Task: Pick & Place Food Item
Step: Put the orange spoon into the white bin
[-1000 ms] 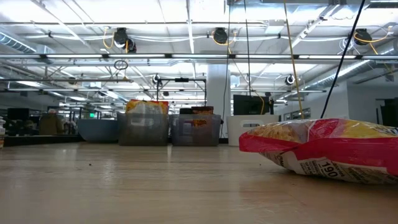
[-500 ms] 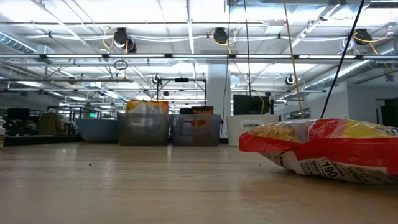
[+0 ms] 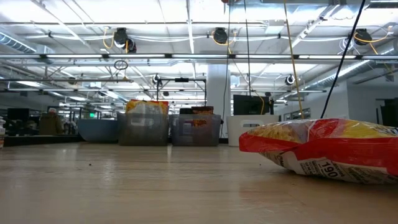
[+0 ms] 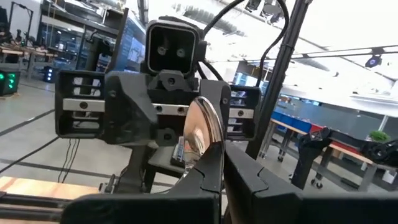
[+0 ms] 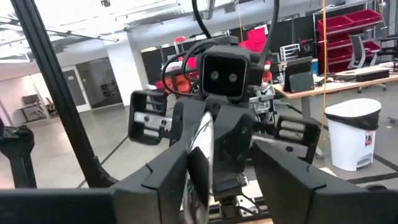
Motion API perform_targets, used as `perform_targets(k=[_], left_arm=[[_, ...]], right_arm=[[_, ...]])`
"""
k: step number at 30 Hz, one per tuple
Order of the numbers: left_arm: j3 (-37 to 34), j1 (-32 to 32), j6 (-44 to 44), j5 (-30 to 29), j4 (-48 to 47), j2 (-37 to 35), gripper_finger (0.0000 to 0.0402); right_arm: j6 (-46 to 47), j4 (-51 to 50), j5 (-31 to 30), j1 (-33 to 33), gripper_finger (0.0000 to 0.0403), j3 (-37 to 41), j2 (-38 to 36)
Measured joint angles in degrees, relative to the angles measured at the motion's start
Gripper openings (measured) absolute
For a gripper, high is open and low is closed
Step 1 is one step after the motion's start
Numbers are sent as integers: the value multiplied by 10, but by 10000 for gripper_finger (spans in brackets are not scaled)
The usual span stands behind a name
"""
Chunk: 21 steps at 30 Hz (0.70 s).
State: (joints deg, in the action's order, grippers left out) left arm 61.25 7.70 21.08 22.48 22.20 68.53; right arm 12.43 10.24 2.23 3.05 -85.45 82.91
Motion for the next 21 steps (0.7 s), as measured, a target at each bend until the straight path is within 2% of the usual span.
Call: perform_targets(k=[6, 9, 13, 15, 21], left_arm=[[0, -1, -4, 23, -23, 0, 3], [0, -1, 1, 42, -41, 0, 3], [0, -1, 1, 40, -69, 0, 3], [0, -1, -1, 40, -77, 0, 3], [0, 0, -4, 59, -112, 0, 3]], right_arm=[[24, 0, 15, 14, 185, 0, -8], [72, 4, 81, 40, 186, -2, -12], [153, -12, 205, 79, 180, -1, -14], [168, -32, 236, 88, 176, -1, -14], [159, -83, 251, 90, 169, -1, -13]])
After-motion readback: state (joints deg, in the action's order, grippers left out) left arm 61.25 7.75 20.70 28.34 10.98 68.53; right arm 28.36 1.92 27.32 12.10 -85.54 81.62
